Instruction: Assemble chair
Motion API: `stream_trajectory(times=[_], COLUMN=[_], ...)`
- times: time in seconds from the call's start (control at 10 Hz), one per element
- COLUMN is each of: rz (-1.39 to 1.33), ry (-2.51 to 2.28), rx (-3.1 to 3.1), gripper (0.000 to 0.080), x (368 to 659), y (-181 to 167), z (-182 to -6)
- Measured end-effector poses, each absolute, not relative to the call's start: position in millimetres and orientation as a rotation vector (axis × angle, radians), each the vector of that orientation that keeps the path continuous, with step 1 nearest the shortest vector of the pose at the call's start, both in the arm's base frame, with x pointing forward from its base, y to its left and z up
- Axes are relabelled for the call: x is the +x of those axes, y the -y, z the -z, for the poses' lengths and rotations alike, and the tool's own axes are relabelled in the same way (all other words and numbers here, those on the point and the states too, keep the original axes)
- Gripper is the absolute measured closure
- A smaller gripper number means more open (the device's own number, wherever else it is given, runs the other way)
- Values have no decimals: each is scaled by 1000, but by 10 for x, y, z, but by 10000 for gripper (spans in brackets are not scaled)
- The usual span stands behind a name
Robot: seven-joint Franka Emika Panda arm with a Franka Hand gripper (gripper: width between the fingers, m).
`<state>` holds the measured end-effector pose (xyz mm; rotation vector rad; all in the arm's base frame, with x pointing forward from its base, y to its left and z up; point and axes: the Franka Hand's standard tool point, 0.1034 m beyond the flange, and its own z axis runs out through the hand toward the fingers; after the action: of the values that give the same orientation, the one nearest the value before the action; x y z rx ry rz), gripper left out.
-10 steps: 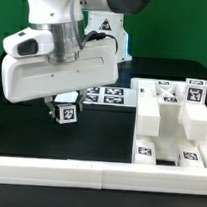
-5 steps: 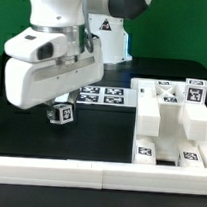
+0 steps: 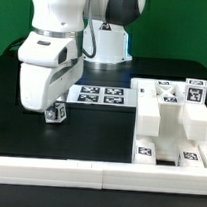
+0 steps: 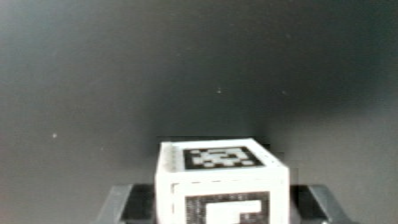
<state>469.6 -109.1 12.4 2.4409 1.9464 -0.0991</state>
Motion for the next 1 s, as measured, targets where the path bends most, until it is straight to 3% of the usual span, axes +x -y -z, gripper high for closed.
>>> stream_trajectory(times=[0.8,1.0], rz=[94,117], ry=[-1886,-1780], rx=[2404,2499], gripper=[499,196], x=[4604,4631], y=[972,959], z=[-97,-122])
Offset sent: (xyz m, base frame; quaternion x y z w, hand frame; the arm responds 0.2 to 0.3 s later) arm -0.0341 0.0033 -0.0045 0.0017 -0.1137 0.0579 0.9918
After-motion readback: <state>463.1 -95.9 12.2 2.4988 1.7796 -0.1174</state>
